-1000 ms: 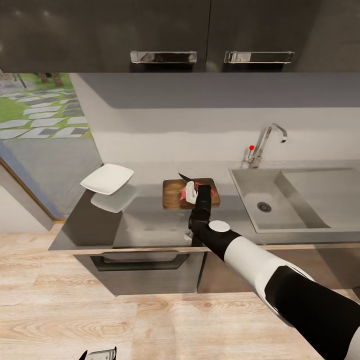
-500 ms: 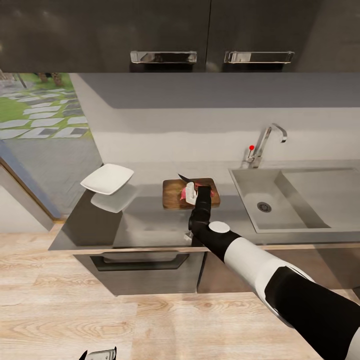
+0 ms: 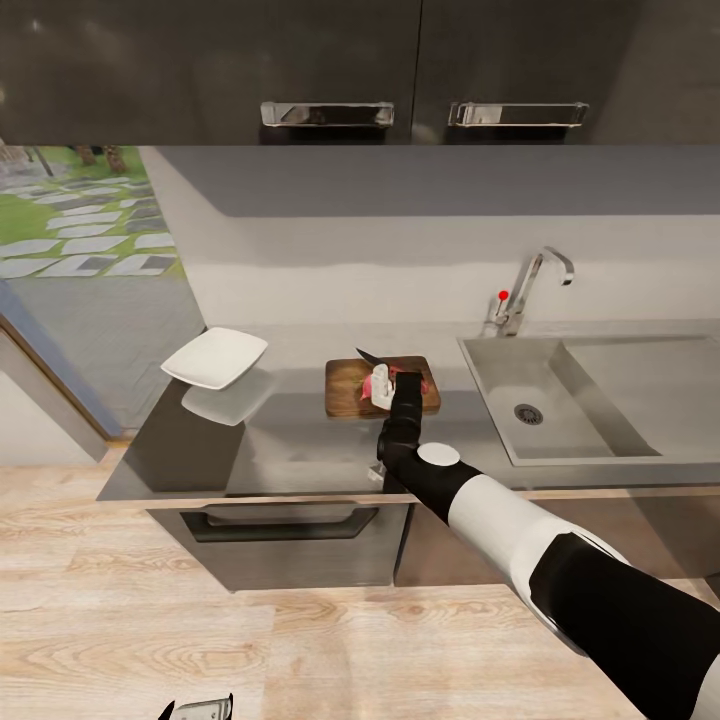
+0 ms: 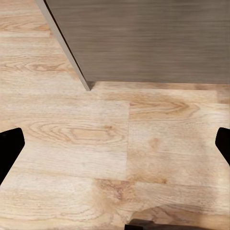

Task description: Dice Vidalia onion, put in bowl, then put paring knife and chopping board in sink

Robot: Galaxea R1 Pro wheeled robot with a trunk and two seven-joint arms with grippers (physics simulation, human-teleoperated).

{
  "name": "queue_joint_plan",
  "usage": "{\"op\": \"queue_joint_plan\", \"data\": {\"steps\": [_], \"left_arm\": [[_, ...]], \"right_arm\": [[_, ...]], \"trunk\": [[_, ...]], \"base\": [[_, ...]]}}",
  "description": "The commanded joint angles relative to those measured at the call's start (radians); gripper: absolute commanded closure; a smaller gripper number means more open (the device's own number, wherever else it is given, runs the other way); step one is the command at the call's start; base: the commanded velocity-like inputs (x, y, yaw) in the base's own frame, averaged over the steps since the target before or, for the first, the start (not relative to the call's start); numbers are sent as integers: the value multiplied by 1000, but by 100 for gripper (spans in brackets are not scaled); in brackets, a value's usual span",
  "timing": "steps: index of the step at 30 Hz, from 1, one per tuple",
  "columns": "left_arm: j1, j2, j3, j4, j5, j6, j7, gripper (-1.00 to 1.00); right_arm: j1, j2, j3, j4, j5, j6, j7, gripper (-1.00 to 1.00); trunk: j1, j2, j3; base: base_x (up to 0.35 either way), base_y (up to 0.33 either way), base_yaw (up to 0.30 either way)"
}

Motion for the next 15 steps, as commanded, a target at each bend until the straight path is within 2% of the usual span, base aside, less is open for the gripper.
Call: {"op": "queue_joint_plan", "data": {"steps": [1,15], "left_arm": [[-2,0,2,4,1,-6,0,-100],[-2,0,2,4,1,-6,0,-100]], "right_arm": [[-2,0,7,1,-1,7,-2,100],[1,0,7,1,-1,7,-2,100]], "trunk": [[0,-1,-1],[0,-1,-1]], "base": [[0,0,0],[0,0,0]]}}
